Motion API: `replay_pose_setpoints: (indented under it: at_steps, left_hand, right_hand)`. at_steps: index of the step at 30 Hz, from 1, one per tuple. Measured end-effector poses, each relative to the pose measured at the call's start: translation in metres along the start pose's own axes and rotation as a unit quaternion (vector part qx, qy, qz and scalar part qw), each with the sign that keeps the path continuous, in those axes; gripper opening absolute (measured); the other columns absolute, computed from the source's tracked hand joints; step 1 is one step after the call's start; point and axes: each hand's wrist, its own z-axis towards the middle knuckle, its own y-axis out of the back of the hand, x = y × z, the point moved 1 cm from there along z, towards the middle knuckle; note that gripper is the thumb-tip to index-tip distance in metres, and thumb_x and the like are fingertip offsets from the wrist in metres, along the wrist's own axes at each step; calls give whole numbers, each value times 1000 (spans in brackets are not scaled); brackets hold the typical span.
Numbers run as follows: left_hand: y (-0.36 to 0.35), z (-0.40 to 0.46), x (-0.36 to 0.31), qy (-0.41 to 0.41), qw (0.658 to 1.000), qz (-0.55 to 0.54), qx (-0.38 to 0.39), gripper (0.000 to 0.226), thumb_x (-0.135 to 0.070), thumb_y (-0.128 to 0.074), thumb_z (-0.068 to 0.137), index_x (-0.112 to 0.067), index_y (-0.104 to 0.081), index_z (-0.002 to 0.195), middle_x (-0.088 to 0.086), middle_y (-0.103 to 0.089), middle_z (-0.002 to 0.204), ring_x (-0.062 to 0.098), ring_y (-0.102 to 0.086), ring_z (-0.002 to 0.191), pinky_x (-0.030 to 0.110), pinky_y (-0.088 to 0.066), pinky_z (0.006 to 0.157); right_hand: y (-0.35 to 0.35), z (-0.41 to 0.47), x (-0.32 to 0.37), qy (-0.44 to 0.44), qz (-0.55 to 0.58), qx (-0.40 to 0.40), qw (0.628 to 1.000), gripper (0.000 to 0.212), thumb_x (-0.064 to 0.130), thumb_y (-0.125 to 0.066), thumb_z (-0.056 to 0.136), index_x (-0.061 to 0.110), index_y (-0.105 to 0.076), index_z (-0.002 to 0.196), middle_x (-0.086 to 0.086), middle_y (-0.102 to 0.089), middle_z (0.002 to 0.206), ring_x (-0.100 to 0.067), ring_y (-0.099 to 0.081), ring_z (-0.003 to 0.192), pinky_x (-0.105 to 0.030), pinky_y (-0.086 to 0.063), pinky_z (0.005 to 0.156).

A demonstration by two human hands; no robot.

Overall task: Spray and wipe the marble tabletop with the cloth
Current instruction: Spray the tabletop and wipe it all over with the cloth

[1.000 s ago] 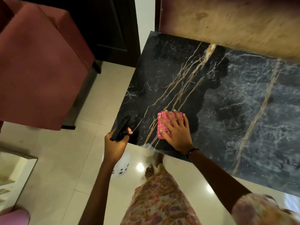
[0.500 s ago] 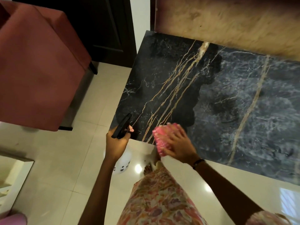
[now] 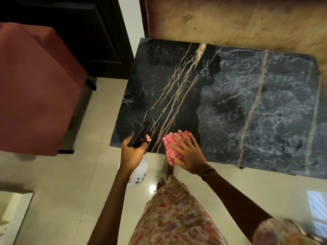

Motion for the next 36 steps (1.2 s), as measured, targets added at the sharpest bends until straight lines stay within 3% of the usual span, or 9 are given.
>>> replay_pose_setpoints:
  at_steps: [2,5,8,11,14,18,23,30,36]
  left_hand:
    - [-7,-4,-4,-3,1000,3,15,15,-6,-63,84,-19,-65,76,6,-57,63,38,-54,68,51,-53,66]
    - [-16,-11,-7,-13,999,2,45,9,-7,-63,84,-11,-69,89,14,-61,71,47,-52,72,48,-52,61]
    - [-23,-18,-10,-5,999,-9,48,13,-9,-65,84,-3,-68,95,30,-63,85,56,-53,94,61,-47,84]
    - [-30,-21,-16,11,998,5,54,15,-8,-65,84,-15,-63,71,-5,-58,56,40,-59,70,48,-54,76]
    - [-36,-18,-21,-4,997,16,70,29,-7,-66,83,-27,-61,63,-16,-59,45,7,-56,52,19,-47,58]
    - [-48,-15,-25,-11,995,35,94,18,1,-61,84,-16,-69,83,-15,-62,54,-5,-58,53,49,-50,75]
    - [-76,-15,-38,-11,993,47,108,29,5,-58,82,-21,-69,80,-9,-64,69,0,-57,54,57,-49,84]
    - [-112,-4,-56,-30,990,51,125,26,7,-57,81,-16,-69,82,-7,-67,77,-5,-59,60,21,-46,66]
    - [-138,2,-66,-48,986,84,134,21,9,-55,80,-4,-69,87,-3,-68,80,-7,-58,57,7,-44,60]
  right_hand:
    - [0,-38,-25,-27,-4,-14,1000,62,59,-31,95,29,-30,148,-5,-28,158,-31,-16,148,-56,-14,119]
    - [12,-67,-70,-88,-9,-19,996,60,57,-29,95,34,-21,150,-2,-22,159,-29,-15,148,-52,-10,120]
    - [26,-46,-84,-192,2,-8,981,60,56,-23,94,32,-29,149,-5,-30,158,-32,-19,148,-54,-12,120]
    - [30,-10,-72,-245,26,-33,969,62,55,-25,93,28,-35,148,-7,-31,157,-36,-22,146,-59,-15,118]
    - [20,4,-53,-172,13,-37,984,61,51,-39,93,26,-33,149,-9,-29,157,-37,-21,146,-62,-17,116]
    - [1,-49,-41,-62,4,-12,998,58,55,-37,94,26,-39,145,-7,-29,158,-34,-19,147,-58,-17,118]
    - [9,-131,-106,-91,-3,-16,996,60,59,-28,96,30,-29,149,-5,-27,158,-29,-16,148,-56,-18,118]
    - [41,-62,-138,-246,14,-11,969,62,55,-31,92,27,-37,147,-7,-36,155,-35,-28,144,-59,-22,115]
    - [18,-64,-114,-96,23,7,995,58,57,-24,97,31,-32,148,-5,-26,159,-31,-14,149,-59,-14,118]
